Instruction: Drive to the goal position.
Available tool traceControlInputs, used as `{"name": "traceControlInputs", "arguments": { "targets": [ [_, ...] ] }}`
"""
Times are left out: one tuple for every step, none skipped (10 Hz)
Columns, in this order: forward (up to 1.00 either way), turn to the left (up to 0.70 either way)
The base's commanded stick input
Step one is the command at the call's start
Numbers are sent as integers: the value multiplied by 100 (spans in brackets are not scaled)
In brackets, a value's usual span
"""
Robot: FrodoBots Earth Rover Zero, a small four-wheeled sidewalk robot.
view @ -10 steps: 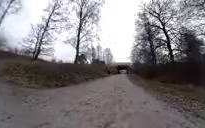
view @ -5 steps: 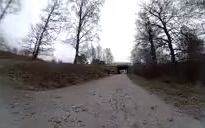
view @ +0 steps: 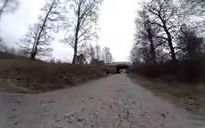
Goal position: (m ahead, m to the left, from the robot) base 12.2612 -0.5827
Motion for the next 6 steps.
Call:
{"name": "traceControlInputs", "arguments": {
  "targets": [
    [70,0],
    [70,0],
    [70,0],
    [70,0],
    [70,0],
    [70,0]
  ]
}}
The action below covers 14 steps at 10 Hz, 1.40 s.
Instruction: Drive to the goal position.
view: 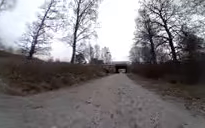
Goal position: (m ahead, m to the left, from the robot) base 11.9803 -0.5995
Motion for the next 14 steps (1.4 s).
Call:
{"name": "traceControlInputs", "arguments": {
  "targets": [
    [70,0],
    [70,0],
    [70,0],
    [70,0],
    [70,0],
    [70,0],
    [70,0],
    [70,0],
    [70,0],
    [70,0],
    [70,0],
    [70,0],
    [70,0],
    [70,0]
  ]
}}
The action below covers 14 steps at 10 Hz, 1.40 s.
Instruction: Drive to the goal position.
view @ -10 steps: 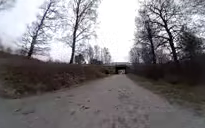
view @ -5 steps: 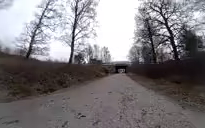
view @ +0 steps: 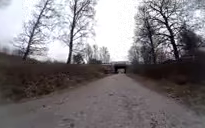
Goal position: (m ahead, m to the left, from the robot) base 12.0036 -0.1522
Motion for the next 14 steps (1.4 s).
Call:
{"name": "traceControlInputs", "arguments": {
  "targets": [
    [70,-3],
    [70,-11],
    [70,-19],
    [70,-22],
    [70,-22],
    [70,-22],
    [70,-21],
    [70,-11],
    [70,0],
    [70,0],
    [70,0],
    [70,0],
    [70,0],
    [70,0]
  ]
}}
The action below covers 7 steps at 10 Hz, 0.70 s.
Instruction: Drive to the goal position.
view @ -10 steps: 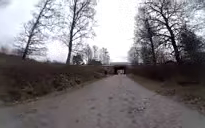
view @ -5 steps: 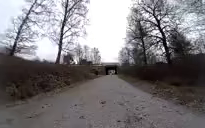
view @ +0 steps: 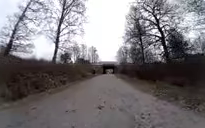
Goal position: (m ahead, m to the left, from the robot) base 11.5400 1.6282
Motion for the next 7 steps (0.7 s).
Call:
{"name": "traceControlInputs", "arguments": {
  "targets": [
    [70,0],
    [70,0],
    [70,0],
    [70,-6],
    [70,-12],
    [70,-17],
    [70,-23]
  ]
}}
